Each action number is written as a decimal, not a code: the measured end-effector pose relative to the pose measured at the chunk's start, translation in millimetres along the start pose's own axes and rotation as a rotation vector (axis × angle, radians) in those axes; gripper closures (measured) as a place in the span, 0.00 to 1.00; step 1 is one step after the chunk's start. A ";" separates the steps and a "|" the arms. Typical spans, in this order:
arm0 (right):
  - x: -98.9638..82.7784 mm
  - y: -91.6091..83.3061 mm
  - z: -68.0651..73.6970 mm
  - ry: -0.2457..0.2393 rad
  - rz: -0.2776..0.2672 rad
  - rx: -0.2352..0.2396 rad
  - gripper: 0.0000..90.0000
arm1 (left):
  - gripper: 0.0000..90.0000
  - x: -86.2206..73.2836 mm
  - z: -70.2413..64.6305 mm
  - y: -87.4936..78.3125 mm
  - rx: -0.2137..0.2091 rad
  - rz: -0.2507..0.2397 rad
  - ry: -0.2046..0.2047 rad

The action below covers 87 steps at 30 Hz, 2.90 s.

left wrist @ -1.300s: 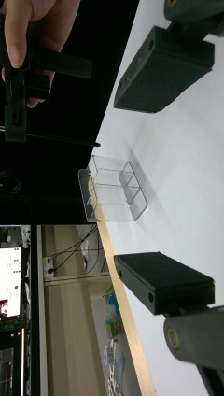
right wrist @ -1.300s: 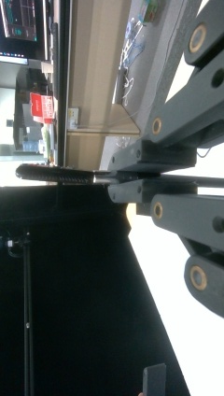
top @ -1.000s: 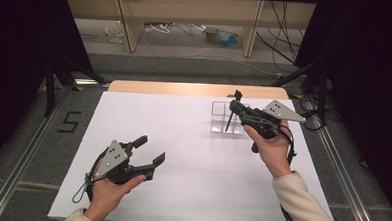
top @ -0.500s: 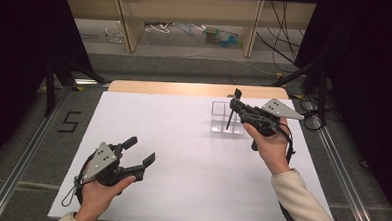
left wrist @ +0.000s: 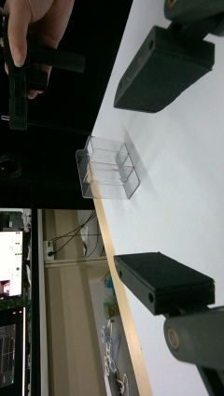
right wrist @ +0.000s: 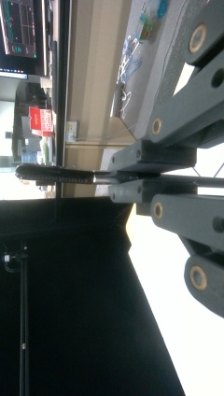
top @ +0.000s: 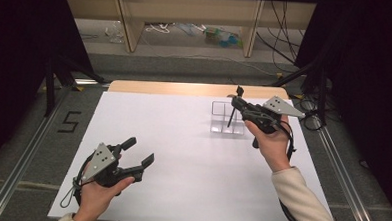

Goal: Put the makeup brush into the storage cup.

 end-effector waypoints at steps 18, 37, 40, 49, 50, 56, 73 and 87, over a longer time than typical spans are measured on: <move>4.5 8.5 -2.3 0.002 -0.009 -0.002 0.95 | 0.23 -0.5 0.5 0.0 0.002 -0.001 -0.001; 7.1 15.9 -1.8 -0.009 -0.010 0.004 0.95 | 0.23 -0.6 1.1 -0.1 0.003 0.001 -0.002; 8.4 17.1 -2.0 -0.007 -0.015 0.002 0.95 | 0.23 0.2 0.7 -0.8 0.003 -0.001 0.001; 9.2 19.6 -1.8 -0.006 -0.018 0.008 0.95 | 0.23 -0.3 0.0 0.1 0.005 0.000 -0.004; 9.3 19.8 -1.8 -0.006 -0.017 0.007 0.95 | 0.23 -0.4 0.3 0.1 0.006 0.000 -0.002; 10.9 22.8 -1.4 -0.003 -0.027 0.006 0.95 | 0.23 -0.2 0.2 0.2 0.002 0.000 -0.001; 8.1 33.8 -0.1 0.006 -0.023 0.018 0.95 | 0.23 -1.4 1.2 0.7 0.003 0.001 -0.007; 8.8 37.9 -0.6 0.002 -0.025 0.018 0.95 | 0.23 -1.0 1.4 0.9 0.002 -0.004 -0.010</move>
Point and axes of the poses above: each handheld gripper's, and its own axes: y roughly forward along the jaws, x roughly out of its top, z roughly to its left, the point moved 4 cm from there along y, roughly forward along the jaws, and after that the axes turned 9 degrees about -z, right-handed, at the moved point
